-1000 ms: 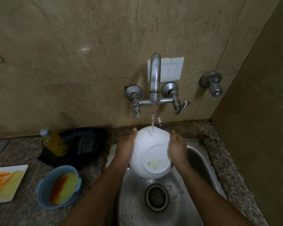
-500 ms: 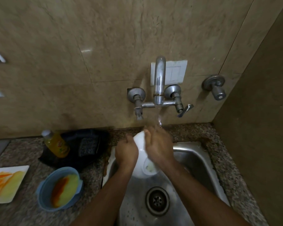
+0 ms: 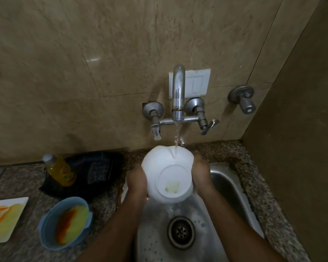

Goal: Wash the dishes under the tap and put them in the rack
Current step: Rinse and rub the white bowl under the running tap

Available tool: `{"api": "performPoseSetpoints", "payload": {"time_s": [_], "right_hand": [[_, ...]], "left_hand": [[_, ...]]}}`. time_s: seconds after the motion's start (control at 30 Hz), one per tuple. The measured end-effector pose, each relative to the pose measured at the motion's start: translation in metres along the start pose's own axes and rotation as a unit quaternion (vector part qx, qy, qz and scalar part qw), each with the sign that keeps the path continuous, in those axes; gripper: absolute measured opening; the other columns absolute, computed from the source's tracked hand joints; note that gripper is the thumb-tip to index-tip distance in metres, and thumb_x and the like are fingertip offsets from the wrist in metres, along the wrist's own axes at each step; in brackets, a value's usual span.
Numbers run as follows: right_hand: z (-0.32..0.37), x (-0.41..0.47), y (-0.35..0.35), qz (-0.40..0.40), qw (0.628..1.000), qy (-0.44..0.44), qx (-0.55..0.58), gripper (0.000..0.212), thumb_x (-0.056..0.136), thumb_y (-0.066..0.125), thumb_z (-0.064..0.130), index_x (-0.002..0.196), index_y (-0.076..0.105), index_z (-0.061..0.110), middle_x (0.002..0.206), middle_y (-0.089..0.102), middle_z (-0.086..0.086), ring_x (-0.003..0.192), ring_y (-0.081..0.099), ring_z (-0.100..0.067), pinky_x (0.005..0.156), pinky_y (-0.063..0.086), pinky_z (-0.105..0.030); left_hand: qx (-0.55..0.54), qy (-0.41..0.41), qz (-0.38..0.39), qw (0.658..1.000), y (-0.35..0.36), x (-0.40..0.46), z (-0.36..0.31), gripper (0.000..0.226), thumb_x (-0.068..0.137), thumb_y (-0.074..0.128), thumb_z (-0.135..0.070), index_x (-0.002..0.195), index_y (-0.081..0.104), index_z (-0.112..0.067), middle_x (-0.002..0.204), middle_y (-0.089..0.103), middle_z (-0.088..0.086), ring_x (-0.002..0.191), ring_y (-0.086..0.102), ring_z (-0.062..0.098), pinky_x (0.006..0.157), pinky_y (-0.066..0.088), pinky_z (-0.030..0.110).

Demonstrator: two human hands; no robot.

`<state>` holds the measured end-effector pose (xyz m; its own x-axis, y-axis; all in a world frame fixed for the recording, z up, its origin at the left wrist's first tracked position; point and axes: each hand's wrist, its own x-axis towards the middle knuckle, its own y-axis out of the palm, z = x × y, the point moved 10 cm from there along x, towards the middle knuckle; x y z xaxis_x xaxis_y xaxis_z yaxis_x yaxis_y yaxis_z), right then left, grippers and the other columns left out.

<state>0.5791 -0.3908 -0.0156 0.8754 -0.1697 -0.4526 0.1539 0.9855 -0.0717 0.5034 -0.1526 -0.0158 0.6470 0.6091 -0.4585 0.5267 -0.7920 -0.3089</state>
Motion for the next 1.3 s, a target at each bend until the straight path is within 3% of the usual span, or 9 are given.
{"api": "performPoseSetpoints", "payload": {"time_s": [0.1,0.17,0.43,0.6,0.73,0.87,1.0,1.17,1.3], "right_hand": [[0.041,0.000,-0.001,-0.006,0.987,-0.089,-0.136,0.035,0.099,0.045,0.030,0.072,0.057,0.012,0.074,0.060,-0.007,0.070,0.056,-0.022,0.071,0.041,-0.033],[0.061,-0.004,0.012,0.033,0.959,-0.153,-0.236,0.044,0.099,0.044,0.029,0.062,0.057,0.009,0.069,0.062,-0.009,0.071,0.059,-0.028,0.070,0.043,-0.033],[0.083,-0.079,0.066,0.006,0.785,-0.438,-0.438,0.046,0.102,0.027,0.038,0.081,0.064,0.021,0.082,0.066,-0.003,0.074,0.060,-0.024,0.070,0.044,-0.037],[0.044,-0.018,0.032,0.015,0.931,-0.217,-0.292,0.041,0.103,0.033,0.038,0.099,0.068,0.017,0.104,0.069,-0.006,0.095,0.063,-0.024,0.086,0.048,-0.036],[0.060,-0.063,0.049,-0.008,0.866,-0.383,-0.321,0.041,0.101,0.025,0.037,0.105,0.062,0.021,0.101,0.060,0.002,0.092,0.054,-0.017,0.081,0.044,-0.034],[0.041,-0.033,0.025,-0.032,0.951,-0.235,-0.197,0.040,0.102,0.032,0.046,0.095,0.064,0.025,0.090,0.062,0.009,0.089,0.059,-0.015,0.072,0.044,-0.030],[0.056,-0.061,0.053,-0.004,0.853,-0.379,-0.359,0.046,0.099,0.025,0.052,0.119,0.058,0.027,0.114,0.056,0.003,0.106,0.050,-0.017,0.091,0.043,-0.038],[0.014,-0.016,0.022,-0.014,0.972,-0.140,-0.188,0.057,0.089,0.034,0.071,0.102,0.067,0.026,0.098,0.067,0.002,0.094,0.063,-0.021,0.090,0.047,-0.042],[0.020,-0.012,0.025,0.020,0.982,-0.105,-0.155,0.037,0.103,0.043,0.036,0.077,0.060,0.015,0.072,0.060,-0.003,0.076,0.061,-0.025,0.066,0.046,-0.030]], "left_hand": [[0.076,0.179,-0.073,0.978,-0.014,-0.019,-0.048,0.030,0.102,0.041,-0.029,0.092,0.065,-0.015,0.101,0.068,0.010,0.097,0.062,0.029,0.086,0.047,0.035],[0.143,0.269,-0.007,0.952,0.010,-0.037,-0.071,0.033,0.103,0.040,-0.036,0.089,0.063,-0.017,0.094,0.069,0.005,0.090,0.062,0.023,0.083,0.046,0.032],[0.289,0.284,-0.073,0.911,0.021,-0.047,-0.090,0.057,0.104,0.029,-0.036,0.075,0.070,-0.009,0.083,0.072,0.010,0.082,0.067,0.029,0.072,0.050,0.034],[0.284,0.265,-0.112,0.915,0.012,-0.054,-0.080,0.054,0.103,0.033,-0.038,0.081,0.071,-0.007,0.087,0.072,0.014,0.086,0.067,0.033,0.074,0.048,0.035],[0.210,0.224,-0.116,0.945,0.001,-0.039,-0.073,0.055,0.102,0.034,-0.037,0.078,0.072,-0.005,0.084,0.071,0.014,0.082,0.066,0.033,0.074,0.050,0.036],[0.186,0.198,-0.125,0.954,-0.003,-0.038,-0.065,0.051,0.102,0.035,-0.037,0.090,0.073,-0.006,0.095,0.071,0.015,0.091,0.064,0.035,0.081,0.047,0.036],[0.099,0.102,-0.133,0.981,-0.018,-0.019,-0.041,0.049,0.100,0.036,-0.037,0.103,0.072,-0.003,0.111,0.068,0.020,0.102,0.061,0.039,0.094,0.049,0.042],[0.029,0.039,-0.134,0.990,-0.027,-0.019,-0.019,0.046,0.098,0.039,-0.038,0.107,0.070,-0.005,0.109,0.067,0.016,0.101,0.061,0.037,0.096,0.048,0.044],[-0.022,-0.005,-0.122,0.992,-0.027,-0.013,0.009,0.042,0.097,0.042,-0.035,0.106,0.067,-0.002,0.111,0.067,0.019,0.099,0.061,0.035,0.097,0.048,0.046]]}}
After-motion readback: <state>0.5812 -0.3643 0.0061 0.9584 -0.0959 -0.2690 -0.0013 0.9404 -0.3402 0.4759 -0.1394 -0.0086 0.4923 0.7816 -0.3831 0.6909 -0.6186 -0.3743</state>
